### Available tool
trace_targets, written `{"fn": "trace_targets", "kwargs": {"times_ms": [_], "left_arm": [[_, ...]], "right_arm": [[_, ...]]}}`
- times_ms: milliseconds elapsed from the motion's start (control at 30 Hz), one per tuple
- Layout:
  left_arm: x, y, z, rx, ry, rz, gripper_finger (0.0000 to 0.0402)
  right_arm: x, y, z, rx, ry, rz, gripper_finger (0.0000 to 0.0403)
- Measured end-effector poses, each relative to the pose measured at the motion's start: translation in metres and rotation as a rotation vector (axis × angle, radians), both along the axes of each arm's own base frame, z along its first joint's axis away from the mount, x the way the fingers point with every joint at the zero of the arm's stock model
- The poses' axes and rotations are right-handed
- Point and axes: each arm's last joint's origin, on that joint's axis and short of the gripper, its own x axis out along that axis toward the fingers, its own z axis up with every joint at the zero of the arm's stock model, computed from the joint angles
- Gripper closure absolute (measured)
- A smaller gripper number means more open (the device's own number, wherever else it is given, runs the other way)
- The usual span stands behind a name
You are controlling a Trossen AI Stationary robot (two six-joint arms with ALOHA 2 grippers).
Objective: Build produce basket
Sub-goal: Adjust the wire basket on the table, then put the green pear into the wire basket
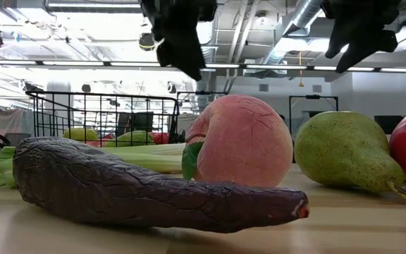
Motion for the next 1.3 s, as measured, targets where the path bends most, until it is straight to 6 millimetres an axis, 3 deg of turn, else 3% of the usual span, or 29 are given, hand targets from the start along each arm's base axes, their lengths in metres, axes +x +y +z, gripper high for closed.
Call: {"fn": "trace_targets", "kwargs": {"times_ms": [67,200,433,900,1100,1300], "left_arm": [[0.000,-0.002,0.000,-0.055,0.003,-0.040,0.0212],[-0.004,-0.002,-0.019,-0.054,0.166,-0.031,0.0212],[-0.004,0.004,-0.033,0.102,0.255,0.028,0.0212],[-0.015,0.046,-0.032,0.248,0.356,0.164,0.0212],[-0.015,0.054,-0.032,0.276,0.361,0.158,0.0212],[-0.008,0.049,-0.029,0.051,0.279,0.084,0.0212]], "right_arm": [[0.000,0.000,0.000,0.000,-0.001,0.000,0.0148],[0.000,0.000,0.000,-0.004,0.006,0.008,0.0148],[0.002,0.001,-0.001,-0.008,0.008,0.024,0.0148],[-0.001,0.010,-0.001,-0.009,0.006,0.070,0.0148],[-0.001,0.010,-0.001,-0.003,0.004,0.061,0.0148],[-0.006,0.017,-0.003,0.096,0.056,0.082,0.0148]]}}
